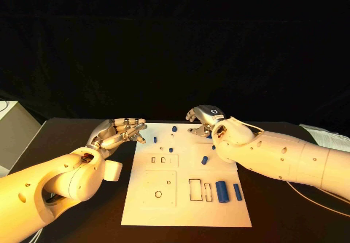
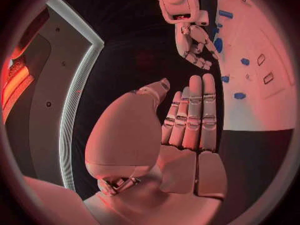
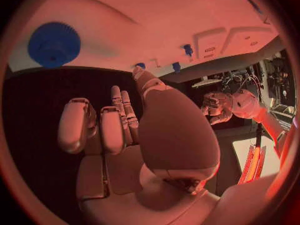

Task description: Assemble the parts on the task board

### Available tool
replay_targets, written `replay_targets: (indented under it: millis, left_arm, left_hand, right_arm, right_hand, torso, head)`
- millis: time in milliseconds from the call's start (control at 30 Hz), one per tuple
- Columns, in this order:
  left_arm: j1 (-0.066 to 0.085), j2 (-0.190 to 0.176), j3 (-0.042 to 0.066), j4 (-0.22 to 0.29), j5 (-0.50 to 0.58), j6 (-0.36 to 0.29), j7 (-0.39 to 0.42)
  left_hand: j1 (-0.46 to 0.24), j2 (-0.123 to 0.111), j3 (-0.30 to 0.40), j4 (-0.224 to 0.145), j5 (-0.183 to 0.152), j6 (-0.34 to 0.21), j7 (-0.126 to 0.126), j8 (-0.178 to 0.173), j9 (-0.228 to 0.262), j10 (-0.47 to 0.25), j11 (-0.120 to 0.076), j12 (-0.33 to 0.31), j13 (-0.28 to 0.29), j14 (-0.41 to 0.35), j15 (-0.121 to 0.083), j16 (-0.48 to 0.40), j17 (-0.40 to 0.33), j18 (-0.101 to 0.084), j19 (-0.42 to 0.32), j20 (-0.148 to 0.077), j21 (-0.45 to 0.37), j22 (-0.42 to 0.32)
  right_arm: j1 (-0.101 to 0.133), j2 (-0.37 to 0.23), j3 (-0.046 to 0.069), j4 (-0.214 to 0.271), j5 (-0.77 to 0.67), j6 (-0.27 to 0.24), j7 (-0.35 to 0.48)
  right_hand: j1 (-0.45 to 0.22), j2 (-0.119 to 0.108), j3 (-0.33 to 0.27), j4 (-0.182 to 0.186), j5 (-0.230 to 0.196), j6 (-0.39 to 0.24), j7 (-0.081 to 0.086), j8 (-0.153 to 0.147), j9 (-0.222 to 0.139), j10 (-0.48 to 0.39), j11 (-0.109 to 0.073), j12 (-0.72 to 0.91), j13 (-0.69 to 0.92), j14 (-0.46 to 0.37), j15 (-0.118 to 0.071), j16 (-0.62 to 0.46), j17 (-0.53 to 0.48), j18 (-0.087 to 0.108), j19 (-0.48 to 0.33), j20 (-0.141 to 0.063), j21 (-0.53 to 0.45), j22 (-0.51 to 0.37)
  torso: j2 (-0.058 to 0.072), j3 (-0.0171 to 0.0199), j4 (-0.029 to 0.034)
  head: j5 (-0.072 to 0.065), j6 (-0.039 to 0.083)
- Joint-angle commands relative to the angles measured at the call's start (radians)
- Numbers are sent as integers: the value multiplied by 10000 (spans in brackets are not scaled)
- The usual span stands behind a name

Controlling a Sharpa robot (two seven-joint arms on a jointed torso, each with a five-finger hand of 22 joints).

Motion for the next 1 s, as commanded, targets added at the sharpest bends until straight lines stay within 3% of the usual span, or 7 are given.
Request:
replay_targets:
  millis: [33, 333, 367, 400, 433, 533, 1000]
  left_arm:
    - [5, 32, 8, -61, -32, 259, 127]
    - [2, 80, 7, -247, -31, 361, 170]
    - [1, 89, 7, -262, -31, 374, 173]
    - [1, 95, 7, -271, -31, 382, 174]
    - [1, 101, 7, -278, -31, 389, 174]
    - [0, 116, 6, -294, -33, 408, 169]
    - [-3, 163, 6, -330, -103, 437, 134]
  left_hand:
    - [-101, -22, 71, 6, 0, 60, 0, 54, 12, 29, 0, -51, -8, -60, -20, 69, 15, 25, -67, -16, 33, 16]
    - [-101, -22, 71, 6, 0, 60, 0, 54, 12, 29, 0, -51, -8, -60, -20, 69, 15, 25, -67, -16, 33, 16]
    - [-101, -22, 71, 6, 0, 60, 0, 54, 12, 29, 0, -51, -8, -60, -20, 69, 15, 25, -67, -16, 33, 16]
    - [-101, -22, 71, 6, 0, 60, 0, 54, 12, 29, 0, -51, -8, -60, -20, 69, 15, 25, -67, -16, 33, 16]
    - [-98, -27, 78, -2, -1, 62, -6, 56, 15, 33, -3, -49, -7, -70, -20, 76, 15, 25, -79, -15, 46, 25]
    - [-98, -27, 78, -2, -1, 62, -6, 56, 15, 33, -3, -49, -7, -70, -20, 76, 15, 25, -79, -15, 46, 25]
    - [-98, -27, 78, -2, -1, 62, -6, 56, 15, 33, -3, -49, -7, -70, -20, 76, 15, 25, -79, -15, 46, 25]
  right_arm:
    - [48, -409, 25, 403, 1256, -461, 493]
    - [274, -1430, 85, 778, 2858, 509, 454]
    - [299, -1497, 89, 705, 2964, 795, 354]
    - [313, -1528, 90, 644, 3019, 991, 281]
    - [323, -1547, 92, 581, 3054, 1176, 208]
    - [341, -1544, 93, 402, 3073, 1602, 28]
    - [290, -1006, 41, -276, 2781, 2200, -440]
  right_hand:
    - [74, -46, 230, 124, 78, 93, 10, -58, -17, 490, -54, 165, 74, 180, -82, 75, 131, 43, 66, -84, 108, 161]
    - [-53, -706, 234, 415, 814, 212, -253, -172, 31, 2748, -564, 2985, 2474, 392, -490, 554, 1077, -155, 416, -471, 874, 1214]
    - [-50, -633, 60, 445, 885, 192, -226, -189, 74, 2832, -603, 7121, 6665, 448, -478, 701, 1388, -220, 508, -491, 1113, 1547]
    - [-28, -597, 12, 515, 900, 165, -227, -191, 104, 2744, -552, 9305, 8916, 492, -385, 820, 1652, -254, 570, -485, 1288, 1792]
    - [-66, -539, -14, 601, 926, 157, -147, -183, 124, 3078, -512, 10816, 10426, 534, -477, 923, 1902, -318, 612, -349, 1409, 1961]
    - [-99, -472, -140, 746, 945, 108, -73, -94, 192, 4163, -334, 13622, 13236, 754, -272, 1398, 3183, -483, 873, -273, 2084, 2872]
    - [-190, -380, -467, 852, 839, -13, 35, 39, 264, 4927, -179, 14602, 14258, 1043, -100, 1844, 4741, -767, 1293, -92, 3023, 4143]
  torso:
    - [-76, 53, -99]
    - [-164, 119, -196]
    - [-167, 123, -199]
    - [-168, 126, -198]
    - [-165, 136, -196]
    - [-155, 147, -189]
    - [-105, 129, -142]
  head:
    - [-3, -2]
    - [-51, -17]
    - [-55, -21]
    - [-56, -25]
    - [-57, -42]
    - [-63, -61]
    - [-103, -124]
